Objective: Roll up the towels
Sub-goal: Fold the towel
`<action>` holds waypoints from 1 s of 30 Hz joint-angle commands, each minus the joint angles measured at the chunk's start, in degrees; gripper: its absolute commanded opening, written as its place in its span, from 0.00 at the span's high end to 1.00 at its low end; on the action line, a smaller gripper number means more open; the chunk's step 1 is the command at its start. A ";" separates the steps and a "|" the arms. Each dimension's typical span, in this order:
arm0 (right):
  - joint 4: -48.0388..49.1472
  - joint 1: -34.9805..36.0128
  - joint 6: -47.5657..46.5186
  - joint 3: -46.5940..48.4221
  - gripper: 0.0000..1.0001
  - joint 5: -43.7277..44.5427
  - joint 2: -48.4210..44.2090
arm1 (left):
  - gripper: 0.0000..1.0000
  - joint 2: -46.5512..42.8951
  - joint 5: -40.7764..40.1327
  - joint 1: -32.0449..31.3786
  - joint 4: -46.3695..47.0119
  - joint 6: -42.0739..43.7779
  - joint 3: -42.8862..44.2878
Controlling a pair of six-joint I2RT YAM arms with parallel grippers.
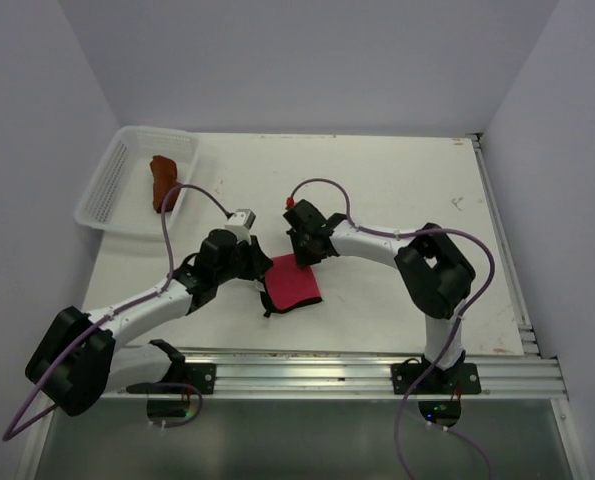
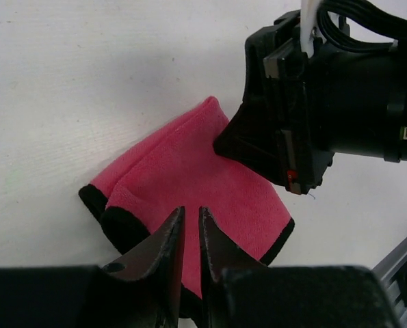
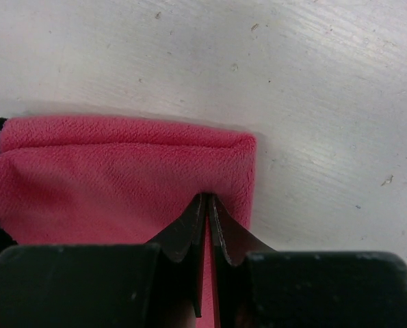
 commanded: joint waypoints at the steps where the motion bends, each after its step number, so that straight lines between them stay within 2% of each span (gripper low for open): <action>1: 2.95 -0.30 -0.70 0.63 0.91 -0.40 0.09 | 0.83 1.53 1.27 -0.93 4.47 3.57 1.84; 8: 3.22 -0.39 0.00 0.45 0.91 -0.84 -0.08 | 0.91 6.97 -1.63 -1.02 5.00 4.28 -0.36; 16: 3.40 0.23 1.76 -3.23 0.87 3.90 -8.60 | 0.99 13.57 -4.88 -0.93 3.76 2.70 -0.54; 23: 5.68 2.34 3.08 -10.79 0.87 4.35 -12.48 | 1.00 14.98 -6.38 -0.93 3.94 1.03 0.25; 30: 9.98 2.43 5.01 -16.68 0.87 1.72 -9.93 | 1.00 15.07 -6.47 -0.93 3.77 0.06 0.78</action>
